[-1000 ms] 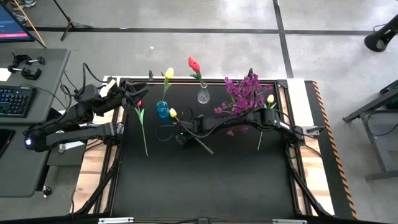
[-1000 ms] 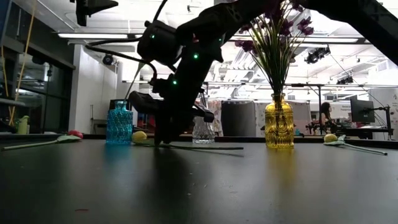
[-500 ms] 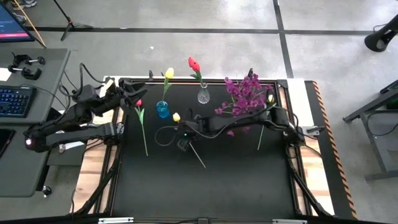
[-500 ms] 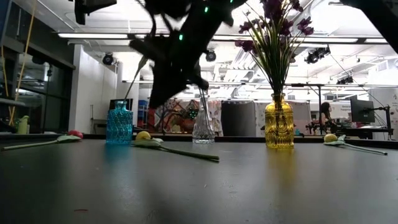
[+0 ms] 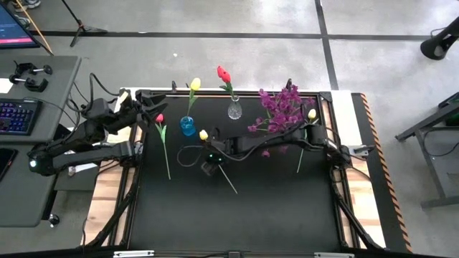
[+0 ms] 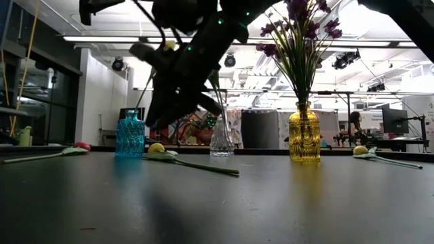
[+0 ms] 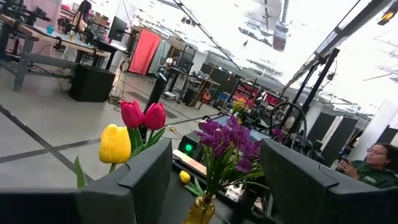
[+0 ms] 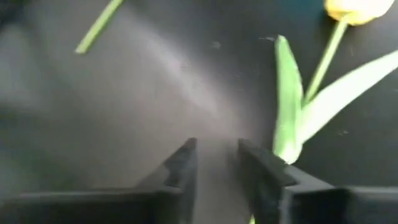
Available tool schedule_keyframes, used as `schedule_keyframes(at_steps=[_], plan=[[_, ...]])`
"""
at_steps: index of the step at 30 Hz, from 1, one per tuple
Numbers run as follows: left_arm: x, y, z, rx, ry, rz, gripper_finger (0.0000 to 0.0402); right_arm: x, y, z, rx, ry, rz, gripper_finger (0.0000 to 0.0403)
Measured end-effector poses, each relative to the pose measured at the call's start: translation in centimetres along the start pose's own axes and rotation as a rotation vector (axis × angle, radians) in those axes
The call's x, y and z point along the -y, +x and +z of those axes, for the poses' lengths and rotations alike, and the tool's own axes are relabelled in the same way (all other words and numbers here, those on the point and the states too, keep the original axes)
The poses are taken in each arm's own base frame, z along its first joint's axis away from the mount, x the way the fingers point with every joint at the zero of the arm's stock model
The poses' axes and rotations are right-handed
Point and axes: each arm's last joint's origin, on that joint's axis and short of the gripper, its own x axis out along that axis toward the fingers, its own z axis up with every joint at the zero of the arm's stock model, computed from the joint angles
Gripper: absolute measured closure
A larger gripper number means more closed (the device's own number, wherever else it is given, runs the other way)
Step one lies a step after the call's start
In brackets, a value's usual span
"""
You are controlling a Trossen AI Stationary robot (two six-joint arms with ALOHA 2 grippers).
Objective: Sort flowers into vase by color
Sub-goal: Put the left yellow flower into the blue vase
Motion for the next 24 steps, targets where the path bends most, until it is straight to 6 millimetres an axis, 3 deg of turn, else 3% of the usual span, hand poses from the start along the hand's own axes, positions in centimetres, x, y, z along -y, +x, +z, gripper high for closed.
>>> schedule_keyframes(at_steps=[8,12,19,24], plan=[[0.0,0.0,0.0,-0.001,-0.008,-0.005,0.017,0.7,0.8,-0.4,0.06,-0.004,-0.153,0.016],[0.0,0.0,0.0,-0.001,-0.009,-0.005,0.017,1.1,1.5,-0.5,0.041,-0.007,-0.158,0.0114],[0.0,0.0,0.0,-0.001,-0.009,-0.005,0.017,2.1,4.7,-1.9,0.04,-0.024,-0.253,0.0119],[0.0,0.0,0.0,-0.002,-0.024,-0.007,0.017,1.8,5.3,-3.1,0.044,-0.059,-0.324,0.0174]])
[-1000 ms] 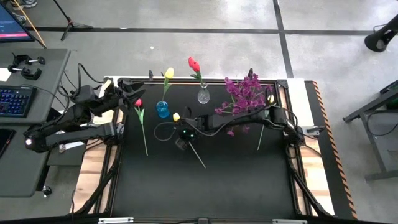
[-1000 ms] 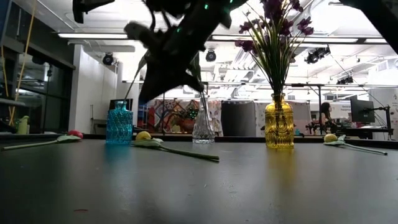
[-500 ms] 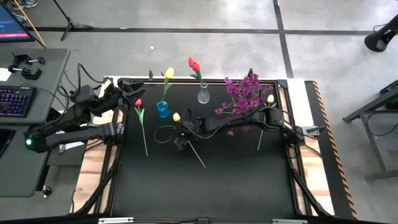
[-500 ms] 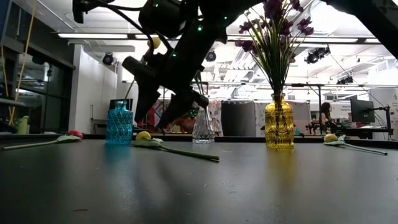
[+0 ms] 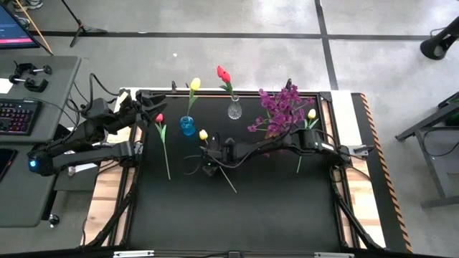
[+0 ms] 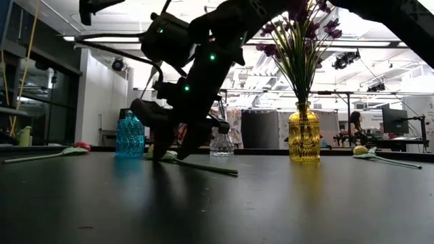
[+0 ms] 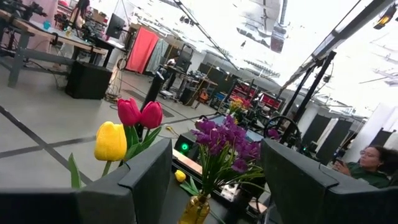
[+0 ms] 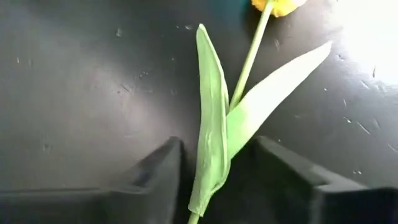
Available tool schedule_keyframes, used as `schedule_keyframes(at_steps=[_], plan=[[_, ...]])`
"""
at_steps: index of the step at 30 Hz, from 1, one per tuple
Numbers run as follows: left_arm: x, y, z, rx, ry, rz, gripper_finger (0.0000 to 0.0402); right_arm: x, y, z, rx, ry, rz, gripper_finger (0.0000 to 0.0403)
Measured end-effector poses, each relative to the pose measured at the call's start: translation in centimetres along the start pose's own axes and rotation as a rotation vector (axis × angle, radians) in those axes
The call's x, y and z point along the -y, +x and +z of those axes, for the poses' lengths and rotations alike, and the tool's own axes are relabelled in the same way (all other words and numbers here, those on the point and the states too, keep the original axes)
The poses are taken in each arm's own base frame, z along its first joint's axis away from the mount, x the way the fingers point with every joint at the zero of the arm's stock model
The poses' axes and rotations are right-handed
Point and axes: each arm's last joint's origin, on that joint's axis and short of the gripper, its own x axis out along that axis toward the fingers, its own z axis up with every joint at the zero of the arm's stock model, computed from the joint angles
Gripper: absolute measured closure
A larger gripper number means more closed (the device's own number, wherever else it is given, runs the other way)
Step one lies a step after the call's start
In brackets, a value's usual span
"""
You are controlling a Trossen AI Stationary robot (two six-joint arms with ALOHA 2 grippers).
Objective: Sort flowers into vase by color
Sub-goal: Put the left yellow flower into the blue vase
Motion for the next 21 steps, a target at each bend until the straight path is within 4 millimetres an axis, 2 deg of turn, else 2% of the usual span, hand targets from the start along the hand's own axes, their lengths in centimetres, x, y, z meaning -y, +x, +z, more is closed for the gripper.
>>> schedule_keyframes(at_steps=[2,6,7,10,13,21], plan=[[0.0,0.0,0.0,-0.003,-0.006,-0.007,0.017,-0.2,-0.2,-0.5,-0.001,-0.026,-0.03,0.0224],[0.1,0.0,-0.1,-0.02,-0.028,-0.044,0.017,-0.4,-0.7,-0.8,-0.028,-0.109,-0.026,0.0366],[0.1,0.0,-0.1,-0.023,-0.028,-0.051,0.017,-0.5,-1.0,-0.7,-0.034,-0.134,-0.014,0.0382],[0.2,0.0,0.0,-0.02,-0.028,-0.065,0.017,-0.3,-1.7,-0.5,-0.055,-0.14,0.001,0.0385],[0.4,0.0,0.3,0.013,-0.03,-0.081,0.017,-0.1,-3.4,0.0,-0.06,-0.174,0.014,0.0398],[0.9,-0.2,1.3,0.108,-0.031,-0.159,0.017,0.6,-10.5,4.0,0.154,-0.176,0.093,0.0401]])
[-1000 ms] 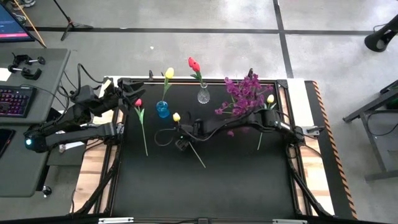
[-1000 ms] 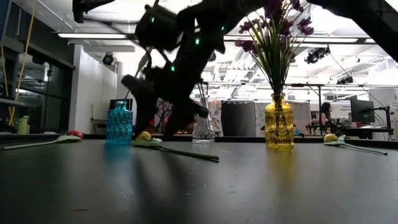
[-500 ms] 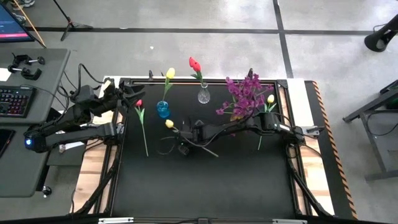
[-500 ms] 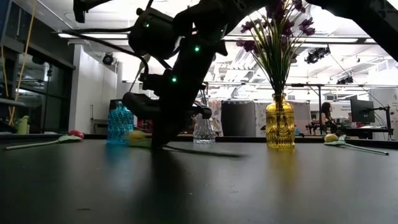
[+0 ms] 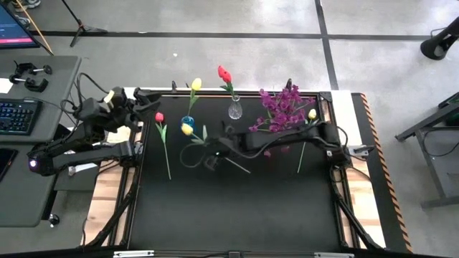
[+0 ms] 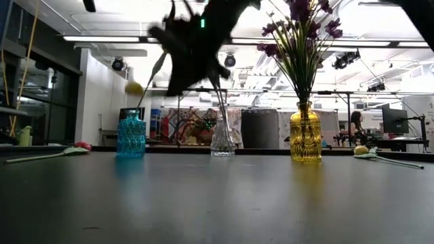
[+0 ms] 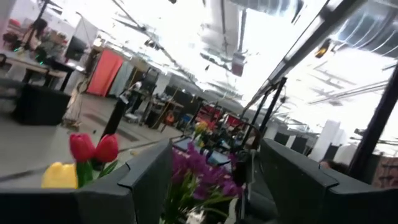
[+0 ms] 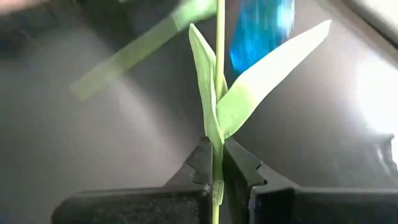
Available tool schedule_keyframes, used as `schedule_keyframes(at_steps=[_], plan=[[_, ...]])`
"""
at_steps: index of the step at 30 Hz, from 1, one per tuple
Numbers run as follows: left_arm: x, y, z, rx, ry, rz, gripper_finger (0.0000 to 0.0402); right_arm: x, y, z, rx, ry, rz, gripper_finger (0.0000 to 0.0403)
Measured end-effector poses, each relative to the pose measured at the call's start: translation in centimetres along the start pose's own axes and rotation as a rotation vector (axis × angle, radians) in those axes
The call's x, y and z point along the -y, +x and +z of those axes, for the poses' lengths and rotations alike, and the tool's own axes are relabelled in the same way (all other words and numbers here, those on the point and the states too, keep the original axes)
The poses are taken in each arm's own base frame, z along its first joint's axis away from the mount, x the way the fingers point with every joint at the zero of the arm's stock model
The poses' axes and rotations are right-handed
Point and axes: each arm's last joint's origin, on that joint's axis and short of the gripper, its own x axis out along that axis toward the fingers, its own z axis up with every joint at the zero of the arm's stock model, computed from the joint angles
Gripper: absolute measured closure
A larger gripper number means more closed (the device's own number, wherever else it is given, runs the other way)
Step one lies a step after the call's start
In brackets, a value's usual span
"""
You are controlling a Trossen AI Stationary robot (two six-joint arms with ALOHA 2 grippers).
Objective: Sort flowers into vase by color
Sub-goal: Put the left yellow flower into the blue vase
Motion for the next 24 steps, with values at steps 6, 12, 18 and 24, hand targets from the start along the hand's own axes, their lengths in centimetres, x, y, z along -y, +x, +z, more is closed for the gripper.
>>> schedule_keyframes(at_steps=[6,12,18,24], plan=[[0.1,0.0,0.2,0.018,0.017,-0.01,0.017,0.6,-6.0,4.1,0.285,0.079,0.051,0.0402],[0.0,0.1,0.0,0.006,0.056,-0.001,0.017,1.9,-11.2,7.2,0.553,0.115,0.034,0.0402],[-0.2,1.8,-1.3,-0.092,0.017,-0.007,0.017,2.6,-13.8,9.9,0.828,0.12,0.096,0.0402],[0.9,4.4,-3.3,-0.163,0.003,-0.128,0.017,3.4,-14.3,11.1,0.931,0.097,0.22,0.0403]])
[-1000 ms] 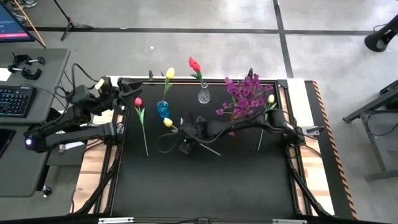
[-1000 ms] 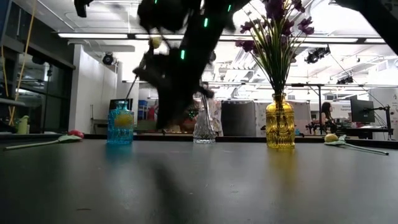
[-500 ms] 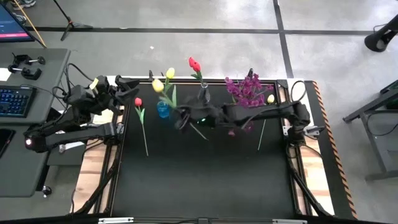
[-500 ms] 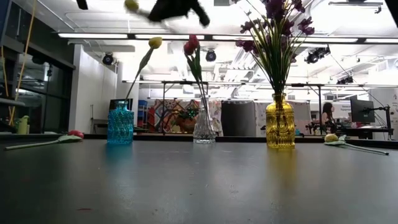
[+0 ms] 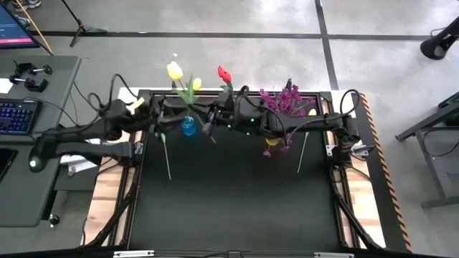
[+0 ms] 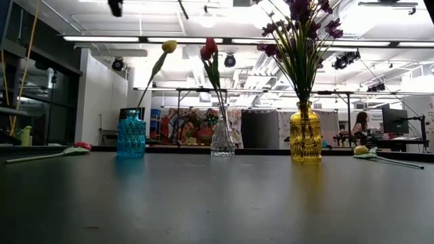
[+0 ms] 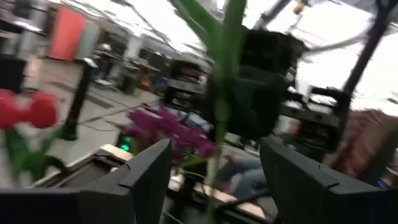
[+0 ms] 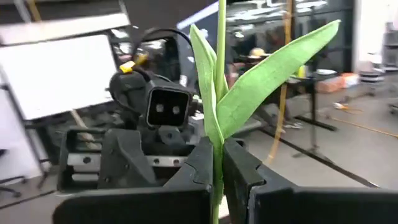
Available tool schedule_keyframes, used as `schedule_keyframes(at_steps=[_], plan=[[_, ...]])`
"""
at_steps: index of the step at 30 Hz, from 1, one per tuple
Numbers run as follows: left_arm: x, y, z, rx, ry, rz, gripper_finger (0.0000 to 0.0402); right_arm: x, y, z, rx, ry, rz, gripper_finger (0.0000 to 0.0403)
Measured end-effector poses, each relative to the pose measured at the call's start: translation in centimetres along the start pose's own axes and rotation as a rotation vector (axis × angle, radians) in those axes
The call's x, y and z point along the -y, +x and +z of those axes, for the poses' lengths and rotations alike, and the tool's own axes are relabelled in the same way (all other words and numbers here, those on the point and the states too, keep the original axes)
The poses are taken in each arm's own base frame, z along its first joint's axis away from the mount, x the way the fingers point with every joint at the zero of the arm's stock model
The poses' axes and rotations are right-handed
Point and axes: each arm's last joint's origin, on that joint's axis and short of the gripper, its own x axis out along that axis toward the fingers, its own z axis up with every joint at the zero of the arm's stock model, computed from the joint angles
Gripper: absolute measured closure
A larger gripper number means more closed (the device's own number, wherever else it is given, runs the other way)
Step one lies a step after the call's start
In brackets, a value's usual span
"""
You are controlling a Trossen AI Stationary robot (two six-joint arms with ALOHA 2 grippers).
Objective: Sort flowers into vase by color
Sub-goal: Put the left yellow flower into the blue vase
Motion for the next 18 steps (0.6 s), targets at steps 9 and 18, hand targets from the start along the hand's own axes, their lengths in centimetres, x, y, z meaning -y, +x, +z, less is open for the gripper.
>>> schedule_keyframes(at_steps=[9,18], plan=[[1.1,2.1,-0.6,0.056,0.039,-0.078,0.017,-0.6,-0.1,0.6,0.048,0.036,0.164,0.0403],[1.7,3.5,-1.2,0.094,0.03,-0.126,0.017,-0.7,-0.1,0.8,0.06,0.045,0.195,0.0403]])
